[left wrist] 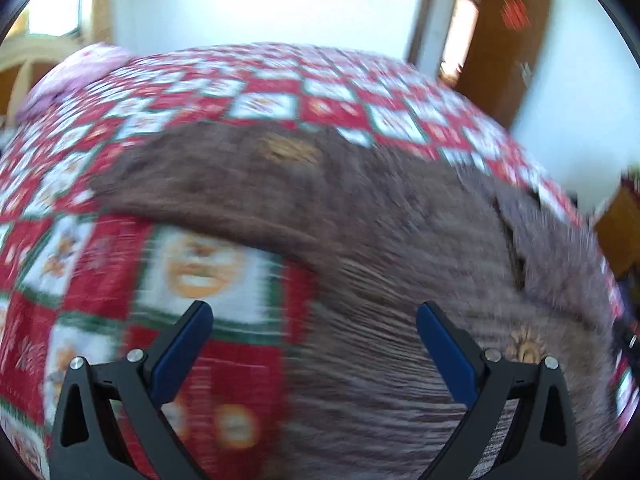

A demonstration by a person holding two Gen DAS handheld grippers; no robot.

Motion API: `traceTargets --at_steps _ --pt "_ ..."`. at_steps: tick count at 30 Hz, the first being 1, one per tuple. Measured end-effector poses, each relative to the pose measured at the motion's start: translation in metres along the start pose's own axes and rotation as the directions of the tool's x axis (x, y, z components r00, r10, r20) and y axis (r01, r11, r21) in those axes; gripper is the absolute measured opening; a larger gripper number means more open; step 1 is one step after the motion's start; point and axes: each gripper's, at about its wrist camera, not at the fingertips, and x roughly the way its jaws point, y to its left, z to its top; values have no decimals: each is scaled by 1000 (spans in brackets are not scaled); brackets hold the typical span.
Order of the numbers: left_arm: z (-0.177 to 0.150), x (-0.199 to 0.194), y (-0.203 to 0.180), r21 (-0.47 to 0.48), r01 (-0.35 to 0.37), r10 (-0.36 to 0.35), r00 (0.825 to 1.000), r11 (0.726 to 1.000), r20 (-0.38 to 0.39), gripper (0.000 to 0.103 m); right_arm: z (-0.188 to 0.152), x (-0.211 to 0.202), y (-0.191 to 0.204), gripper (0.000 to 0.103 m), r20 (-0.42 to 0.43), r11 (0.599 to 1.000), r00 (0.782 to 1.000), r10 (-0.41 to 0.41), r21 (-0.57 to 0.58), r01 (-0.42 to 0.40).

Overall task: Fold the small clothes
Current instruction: 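Grasp the other sleeve with the left gripper and fold it across the body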

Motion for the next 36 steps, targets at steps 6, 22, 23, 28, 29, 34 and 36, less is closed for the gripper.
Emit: traceTargets --at_steps 6,22,23,28,29,34,36 --pt "48 -8 72 -197 -79 96 992 977 80 103 0 -1 1 53 9 1000 1000 14 10 -14" --pt "76 75 154 -471 -167 174 984 866 -31 50 0 9 0 54 -32 1000 999 -1 10 2" --pt "76 75 152 -463 -172 179 983 870 -27 50 0 10 0 54 -34 1000 999 0 12 1" --pt "75 77 162 -486 -113 120 993 867 -17 8 -1 10 -1 54 -34 1000 999 2 13 -1" --pt "77 75 166 -488 -102 108 994 867 -15 8 -1 9 -2 54 -32 1000 999 2 14 -1" --pt "86 66 143 -427 -86 105 994 900 22 8 0 8 -4 54 -25 1000 1000 4 26 -3" --pt "92 60 126 -391 -77 104 993 917 50 8 0 7 -3 54 -23 1000 1000 4 25 -3"
